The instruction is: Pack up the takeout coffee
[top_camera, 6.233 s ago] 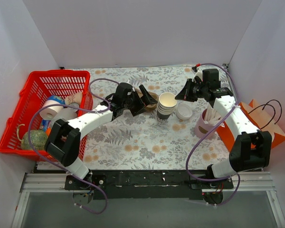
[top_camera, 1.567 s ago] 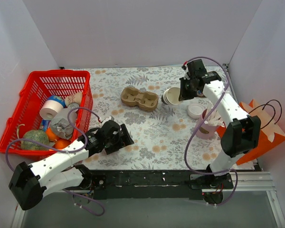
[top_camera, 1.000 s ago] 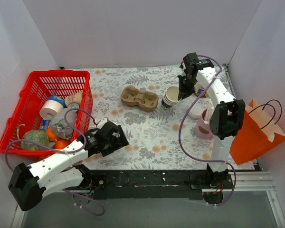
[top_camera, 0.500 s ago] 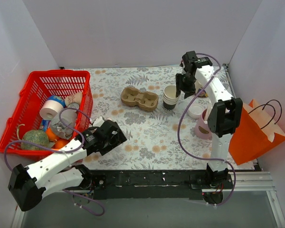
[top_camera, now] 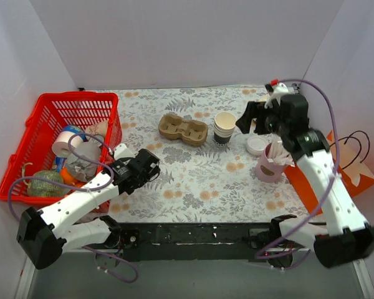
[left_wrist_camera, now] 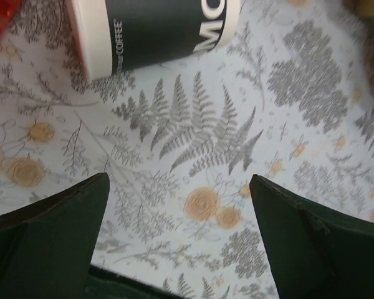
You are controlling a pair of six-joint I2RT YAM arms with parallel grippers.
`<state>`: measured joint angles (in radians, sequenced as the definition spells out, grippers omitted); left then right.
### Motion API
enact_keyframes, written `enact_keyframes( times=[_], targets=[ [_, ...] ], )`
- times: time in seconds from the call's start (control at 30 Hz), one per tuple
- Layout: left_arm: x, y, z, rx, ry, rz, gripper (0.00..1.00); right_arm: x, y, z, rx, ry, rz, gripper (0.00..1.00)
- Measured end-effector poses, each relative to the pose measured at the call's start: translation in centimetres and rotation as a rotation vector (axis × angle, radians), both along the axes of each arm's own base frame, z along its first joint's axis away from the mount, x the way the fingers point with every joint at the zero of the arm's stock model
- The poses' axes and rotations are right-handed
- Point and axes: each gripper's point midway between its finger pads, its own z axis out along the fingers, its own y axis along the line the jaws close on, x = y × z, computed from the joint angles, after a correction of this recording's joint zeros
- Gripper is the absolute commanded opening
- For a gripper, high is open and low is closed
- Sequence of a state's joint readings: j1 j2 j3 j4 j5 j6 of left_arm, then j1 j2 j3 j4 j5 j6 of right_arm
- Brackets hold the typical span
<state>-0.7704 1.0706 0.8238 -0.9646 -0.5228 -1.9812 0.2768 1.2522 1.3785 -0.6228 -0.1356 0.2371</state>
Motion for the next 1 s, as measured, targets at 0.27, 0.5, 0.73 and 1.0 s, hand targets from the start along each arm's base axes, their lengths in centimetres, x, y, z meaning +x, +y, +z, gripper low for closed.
enact_keyframes(
  times=[0.27, 0.5, 0.73, 1.0],
  targets=[
    [4.9, 4.2, 0.7, 0.031, -0.193, 0.152, 0.98, -4.2, -1.2, 0.0, 0.074, -0.35, 0.021, 0.94],
    [6.6, 4.6, 1.7, 0.058, -0.304, 0.149, 0.98, -3.9, -1.0, 1.1, 0.08, -0.472, 0.041, 0.93],
    [6.9, 4.9, 1.3, 0.095, -0.322, 0.126, 0.98, -4.1, -1.2, 2.8, 0.083, -0.551, 0.039, 0.92],
    [6.1, 5.4, -0.9, 0.192, -0.112, 0.222, 0.98, -4.3, -1.3, 3.2, 0.087, -0.565, 0.038, 0.91]
  ],
)
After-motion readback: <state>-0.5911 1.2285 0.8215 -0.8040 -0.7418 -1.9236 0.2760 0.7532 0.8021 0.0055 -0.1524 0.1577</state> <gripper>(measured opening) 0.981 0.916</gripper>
